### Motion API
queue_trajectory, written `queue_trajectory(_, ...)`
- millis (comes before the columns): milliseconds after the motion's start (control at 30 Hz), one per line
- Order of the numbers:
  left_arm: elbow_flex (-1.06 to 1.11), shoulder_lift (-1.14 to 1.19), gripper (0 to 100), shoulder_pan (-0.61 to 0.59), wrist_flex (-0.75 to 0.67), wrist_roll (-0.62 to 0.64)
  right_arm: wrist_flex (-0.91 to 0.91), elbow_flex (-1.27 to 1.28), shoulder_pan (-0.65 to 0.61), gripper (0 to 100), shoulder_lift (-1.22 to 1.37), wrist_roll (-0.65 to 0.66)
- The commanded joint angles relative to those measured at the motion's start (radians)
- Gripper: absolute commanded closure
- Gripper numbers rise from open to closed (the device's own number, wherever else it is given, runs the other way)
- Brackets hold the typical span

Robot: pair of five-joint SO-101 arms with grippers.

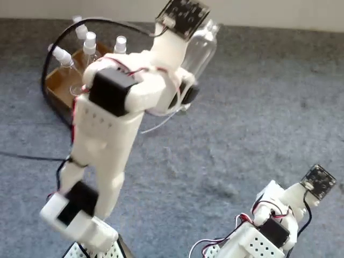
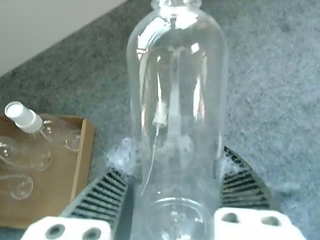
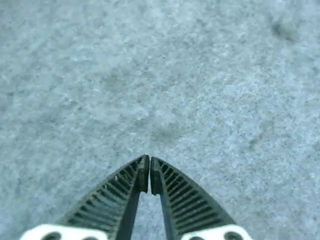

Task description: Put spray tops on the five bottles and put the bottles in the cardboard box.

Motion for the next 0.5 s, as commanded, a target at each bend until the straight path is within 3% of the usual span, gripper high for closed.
queue_trajectory(0,0.262,-0.252,95,-0.007,0.0,-0.011,0.001,0.145,-0.082,99.4,-0.013,-0.008)
queue_trajectory(267,0.719,-0.575,95,-0.008,-0.02,-0.017,0.004,0.145,-0.165,99.4,-0.013,-0.008)
queue_trajectory(467,1.113,-0.756,95,-0.01,-0.172,-0.229,0.005,0.145,-0.191,99.4,-0.013,-0.008)
